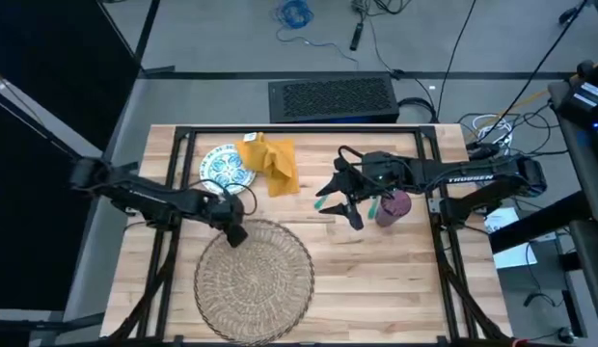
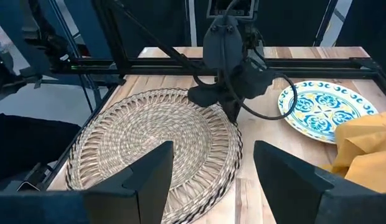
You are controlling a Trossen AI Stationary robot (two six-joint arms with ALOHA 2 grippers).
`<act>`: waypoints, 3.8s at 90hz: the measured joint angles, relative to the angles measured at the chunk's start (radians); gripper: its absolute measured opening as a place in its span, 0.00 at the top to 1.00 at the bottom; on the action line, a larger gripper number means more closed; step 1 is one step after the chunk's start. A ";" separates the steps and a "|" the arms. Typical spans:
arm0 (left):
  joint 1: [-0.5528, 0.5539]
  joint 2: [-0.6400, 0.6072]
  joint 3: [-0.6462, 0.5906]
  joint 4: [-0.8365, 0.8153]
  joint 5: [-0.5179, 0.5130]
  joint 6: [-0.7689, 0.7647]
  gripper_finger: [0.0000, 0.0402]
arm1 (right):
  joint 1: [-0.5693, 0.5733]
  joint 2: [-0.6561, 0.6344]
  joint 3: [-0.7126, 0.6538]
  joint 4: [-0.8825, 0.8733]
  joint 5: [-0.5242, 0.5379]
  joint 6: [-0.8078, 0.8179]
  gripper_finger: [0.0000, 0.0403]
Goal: Set table place
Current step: Move the brown table mat to the center of the table
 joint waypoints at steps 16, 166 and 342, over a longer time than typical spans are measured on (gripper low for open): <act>0.006 0.051 0.011 0.073 -0.007 0.031 1.00 | 0.000 0.000 0.001 -0.001 0.000 0.008 0.48; -0.169 0.302 0.255 0.042 0.548 -0.040 1.00 | -0.002 -0.013 0.001 -0.001 0.001 -0.016 0.48; 0.079 0.644 0.642 0.299 0.393 0.385 1.00 | 0.073 -0.099 0.001 -0.193 0.015 0.034 0.48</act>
